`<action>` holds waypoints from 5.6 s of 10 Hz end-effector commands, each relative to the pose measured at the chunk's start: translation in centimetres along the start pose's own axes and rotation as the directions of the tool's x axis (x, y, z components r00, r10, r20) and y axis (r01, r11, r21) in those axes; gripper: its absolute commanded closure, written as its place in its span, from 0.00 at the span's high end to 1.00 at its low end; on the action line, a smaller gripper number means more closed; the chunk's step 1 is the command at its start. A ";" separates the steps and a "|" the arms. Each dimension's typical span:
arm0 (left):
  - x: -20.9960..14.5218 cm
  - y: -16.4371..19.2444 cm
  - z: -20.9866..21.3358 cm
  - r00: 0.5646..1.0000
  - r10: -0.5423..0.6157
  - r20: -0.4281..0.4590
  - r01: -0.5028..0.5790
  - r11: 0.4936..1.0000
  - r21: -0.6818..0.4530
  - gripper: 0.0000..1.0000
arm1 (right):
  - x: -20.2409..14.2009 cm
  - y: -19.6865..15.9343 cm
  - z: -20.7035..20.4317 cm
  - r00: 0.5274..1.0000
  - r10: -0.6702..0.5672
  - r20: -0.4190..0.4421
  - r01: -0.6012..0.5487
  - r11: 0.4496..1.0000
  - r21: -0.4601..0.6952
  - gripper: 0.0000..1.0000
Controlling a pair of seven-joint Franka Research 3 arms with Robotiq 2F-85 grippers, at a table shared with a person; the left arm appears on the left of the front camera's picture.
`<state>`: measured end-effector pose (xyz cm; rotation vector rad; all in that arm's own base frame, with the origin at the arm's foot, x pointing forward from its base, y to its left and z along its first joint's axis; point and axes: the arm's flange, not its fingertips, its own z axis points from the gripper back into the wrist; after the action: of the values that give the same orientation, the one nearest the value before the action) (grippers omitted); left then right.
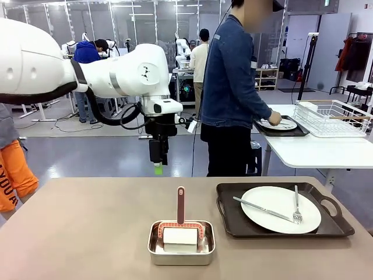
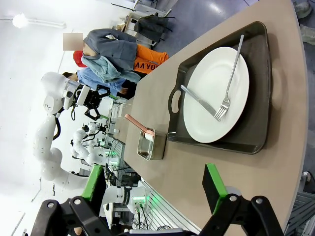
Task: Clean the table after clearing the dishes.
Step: When the left (or right) Handle tray is removed, use the left hand (or right hand) to clean the left (or right) side of the table with the Lint Roller.
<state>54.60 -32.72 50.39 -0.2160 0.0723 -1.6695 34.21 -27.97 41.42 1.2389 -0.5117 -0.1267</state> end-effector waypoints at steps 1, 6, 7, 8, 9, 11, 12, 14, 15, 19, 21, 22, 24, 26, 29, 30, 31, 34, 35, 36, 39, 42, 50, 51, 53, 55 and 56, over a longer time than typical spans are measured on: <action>1.3 0.9 -0.1 1.000 -0.014 0.016 0.014 0.999 -0.038 1.00 | -0.1 0.4 0.1 1.000 0.008 0.002 -0.008 1.000 0.003 1.00; 4.5 1.1 -3.6 0.998 0.044 0.040 -0.038 0.991 -0.129 1.00 | -0.1 0.4 0.1 1.000 0.008 0.002 -0.008 1.000 0.003 1.00; 4.9 0.7 -4.5 0.997 0.069 0.029 -0.063 0.985 -0.159 1.00 | -0.1 0.4 0.1 1.000 0.008 0.002 -0.008 1.000 0.003 1.00; 5.2 0.4 -5.2 0.996 0.090 0.019 -0.084 0.978 -0.193 1.00 | -0.1 0.4 0.1 1.000 0.008 0.002 -0.008 1.000 0.003 1.00; 5.3 0.5 -6.0 0.995 0.095 0.029 -0.087 0.975 -0.206 1.00 | -0.1 0.4 0.1 1.000 0.008 0.002 -0.008 1.000 0.003 1.00; 5.6 0.5 -7.7 0.994 0.107 -0.006 -0.106 0.969 -0.225 1.00 | -0.1 0.4 0.1 1.000 0.008 0.002 -0.008 1.000 0.003 1.00; 5.9 0.5 -8.9 0.992 0.117 -0.044 -0.124 0.965 -0.229 1.00 | -0.1 0.4 0.1 1.000 0.008 0.002 -0.008 1.000 0.003 1.00; 5.5 0.4 -10.1 0.991 0.122 -0.050 -0.131 0.964 -0.233 1.00 | -0.1 0.4 0.1 1.000 0.008 0.002 -0.008 1.000 0.003 1.00; 5.5 0.2 -10.2 0.993 0.109 -0.046 -0.117 0.963 -0.242 1.00 | -0.1 0.4 0.1 1.000 0.008 0.002 -0.008 1.000 0.003 1.00; 5.2 0.0 -10.6 0.989 0.099 -0.106 -0.123 0.962 -0.244 0.00 | -0.1 0.4 0.1 1.000 0.008 0.002 -0.008 1.000 0.003 1.00; 5.1 0.2 -10.9 0.992 0.079 -0.095 -0.102 0.959 -0.265 0.00 | -0.1 0.4 0.1 1.000 0.008 0.002 -0.008 1.000 0.003 1.00; 5.2 0.2 -10.7 0.995 0.067 -0.080 -0.086 0.963 -0.256 0.05 | -0.1 0.4 0.1 1.000 0.008 0.002 -0.008 1.000 0.003 1.00; 4.8 0.2 -10.7 0.996 0.066 -0.058 -0.079 0.965 -0.250 0.00 | -0.1 0.4 0.1 1.000 0.008 0.002 -0.008 1.000 0.003 1.00; 4.6 0.0 -10.6 0.996 0.070 -0.046 -0.079 0.967 -0.244 0.00 | -0.1 0.4 0.1 1.000 0.008 0.002 -0.008 1.000 0.003 1.00; 4.4 -3.6 -6.8 0.995 0.095 -0.034 -0.100 0.977 -0.188 0.00 | -0.1 0.4 0.1 1.000 0.008 0.002 -0.008 1.000 0.003 1.00; 3.9 -6.8 -4.0 0.990 0.139 -0.011 -0.139 0.983 -0.123 0.00 | -0.1 0.4 0.1 1.000 0.008 0.002 -0.008 1.000 0.003 1.00; 2.8 -9.5 -1.8 0.977 0.209 0.032 -0.206 0.975 -0.081 0.00 | -0.1 0.4 0.1 1.000 0.008 0.002 -0.008 1.000 0.003 1.00; -6.2 -13.1 1.7 0.706 0.639 0.305 -0.654 0.753 -0.063 0.00 | -0.1 0.4 0.1 1.000 0.008 0.002 -0.008 1.000 0.003 1.00; -9.9 -13.3 1.6 0.487 0.776 0.401 -0.799 0.581 -0.154 0.00 | -0.1 0.4 0.1 1.000 0.008 0.002 -0.008 1.000 0.003 1.00; -13.0 -13.2 0.9 0.297 0.843 0.449 -0.872 0.431 -0.231 0.00 | -0.1 0.4 0.1 1.000 0.008 0.002 -0.008 1.000 0.003 1.00; -17.6 -11.8 -2.0 0.308 0.793 0.526 -0.888 0.438 -0.140 0.00 | -0.1 0.4 0.1 1.000 0.008 0.002 -0.008 1.000 0.003 1.00; -18.8 -11.9 0.3 0.354 0.851 0.389 -0.845 0.469 -0.256 0.00 | -0.1 0.4 0.1 1.000 0.008 0.002 -0.008 1.000 0.003 1.00; -26.3 -5.3 -6.7 0.016 0.917 0.397 -0.713 0.289 -0.639 0.22 | -0.1 0.4 0.1 1.000 0.008 0.002 -0.008 1.000 0.003 1.00; -26.6 -3.5 -8.0 0.026 0.922 0.387 -0.711 0.290 -0.641 0.22 | -0.1 0.4 0.1 1.000 0.008 0.002 -0.008 1.000 0.003 1.00; -27.9 -0.7 -10.5 -0.033 0.931 0.363 -0.673 0.248 -0.697 0.22 | -0.1 0.4 0.1 1.000 0.008 0.002 -0.008 1.000 0.003 1.00; -29.5 1.2 -13.8 -0.068 0.962 0.265 -0.620 0.167 -0.766 0.22 | -0.1 0.4 0.1 1.000 0.008 0.002 -0.008 1.000 0.003 1.00; -29.9 1.6 -14.5 -0.079 0.966 0.248 -0.618 0.148 -0.772 0.22 | -0.1 0.4 0.1 1.000 0.008 0.002 -0.008 1.000 0.003 1.00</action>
<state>55.54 -4.57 32.55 -0.9691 -0.0639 -0.0554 34.18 -28.00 41.43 1.2391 -0.5123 -0.1274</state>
